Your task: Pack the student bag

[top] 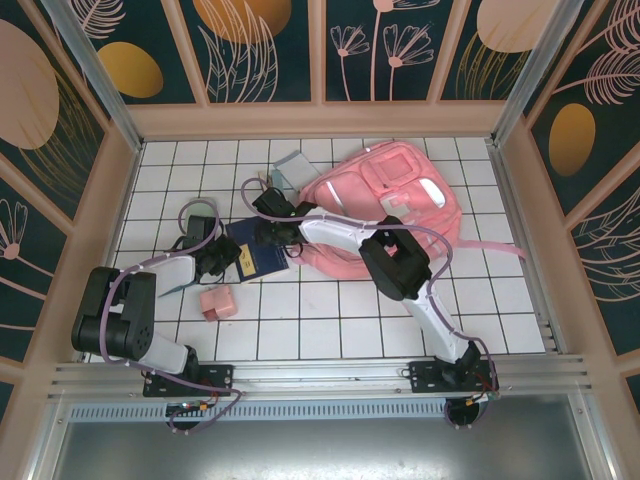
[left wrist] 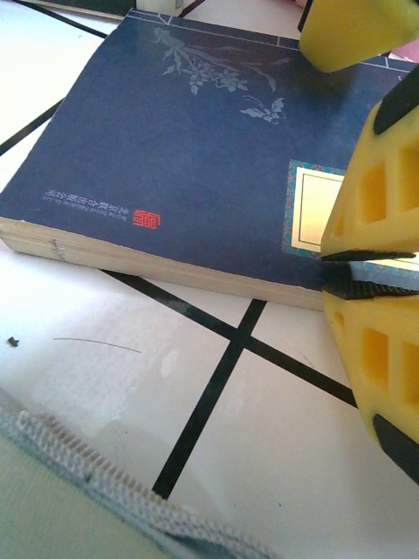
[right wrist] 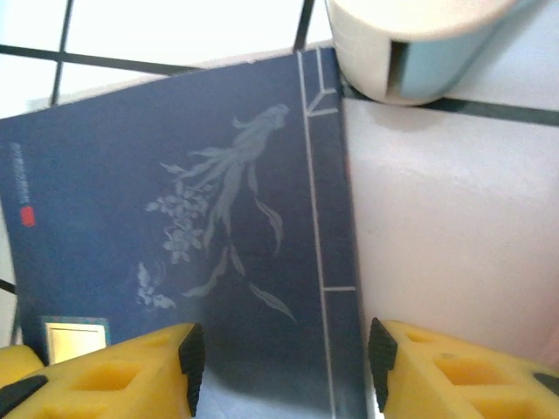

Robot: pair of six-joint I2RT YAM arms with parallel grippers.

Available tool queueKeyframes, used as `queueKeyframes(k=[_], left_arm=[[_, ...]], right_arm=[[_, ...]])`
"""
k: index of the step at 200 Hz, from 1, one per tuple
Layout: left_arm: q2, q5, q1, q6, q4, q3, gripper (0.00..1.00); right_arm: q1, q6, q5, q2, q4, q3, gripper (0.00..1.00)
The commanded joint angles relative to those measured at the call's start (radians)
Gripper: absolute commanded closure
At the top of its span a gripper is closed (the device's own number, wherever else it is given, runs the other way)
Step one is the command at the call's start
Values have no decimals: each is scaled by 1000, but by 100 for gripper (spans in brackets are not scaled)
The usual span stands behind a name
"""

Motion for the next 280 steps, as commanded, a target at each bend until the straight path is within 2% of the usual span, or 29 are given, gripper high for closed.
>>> queueKeyframes(k=[1, 30, 90, 135, 163, 212, 259, 280], left_arm=[[30, -22, 3, -5, -100, -45, 81], [39, -7, 2, -4, -85, -46, 81], [71, 44, 2, -18, -22, -72, 82], [70, 48, 2, -18, -20, -69, 82], [60, 53, 4, -17, -20, -70, 82], [57, 59, 2, -18, -20, -66, 82], [44, 71, 2, -23, -20, -71, 83], [35, 78, 3, -29, -21, -70, 82]], right_arm=[[-8, 41, 34, 41, -174, -47, 44], [-9, 30, -34, 73, -166, -29, 44], [-22, -40, -410, 54, 42, -89, 46], [-48, -33, -643, -96, 282, -230, 54], [-71, 3, -704, -171, 386, -305, 60], [-77, 65, -758, -174, 491, -320, 59], [-73, 127, -686, -150, 529, -296, 56], [-78, 179, -674, -171, 609, -334, 57]])
